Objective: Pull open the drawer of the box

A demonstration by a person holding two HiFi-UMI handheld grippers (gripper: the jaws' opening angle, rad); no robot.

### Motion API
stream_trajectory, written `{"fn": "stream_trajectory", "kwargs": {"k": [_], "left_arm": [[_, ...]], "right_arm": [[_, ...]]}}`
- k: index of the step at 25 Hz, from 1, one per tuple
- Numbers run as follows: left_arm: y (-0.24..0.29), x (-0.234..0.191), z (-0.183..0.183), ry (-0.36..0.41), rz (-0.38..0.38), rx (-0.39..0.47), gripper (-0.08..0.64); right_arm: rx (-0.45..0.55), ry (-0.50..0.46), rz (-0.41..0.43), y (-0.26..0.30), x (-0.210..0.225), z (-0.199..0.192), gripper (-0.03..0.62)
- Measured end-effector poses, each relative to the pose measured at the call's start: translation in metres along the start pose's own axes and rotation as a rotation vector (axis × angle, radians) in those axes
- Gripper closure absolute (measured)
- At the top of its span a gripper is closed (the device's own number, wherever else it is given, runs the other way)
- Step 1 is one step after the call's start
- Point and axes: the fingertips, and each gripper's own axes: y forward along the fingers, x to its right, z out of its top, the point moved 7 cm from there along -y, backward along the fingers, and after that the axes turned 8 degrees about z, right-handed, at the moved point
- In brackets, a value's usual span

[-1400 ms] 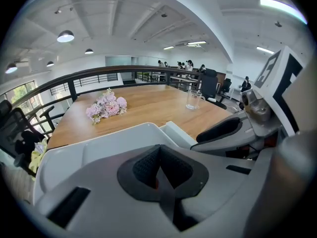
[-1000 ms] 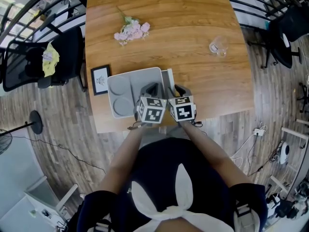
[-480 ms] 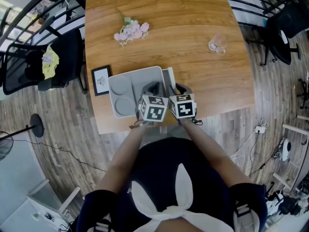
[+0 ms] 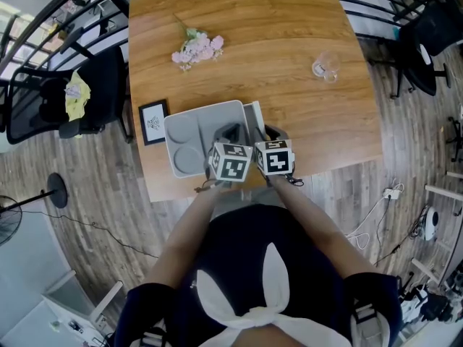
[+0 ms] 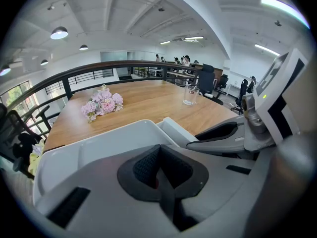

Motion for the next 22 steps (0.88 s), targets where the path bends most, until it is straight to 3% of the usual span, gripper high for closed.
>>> {"fn": "stream_trajectory", "kwargs": {"k": [22], "left_arm": [[0.000,0.000,0.000,-0.001,0.001,-0.001,0.543]], "right_arm": [[0.020,0.031,-0.069,-0.018,0.028,0.000,0.500]]}}
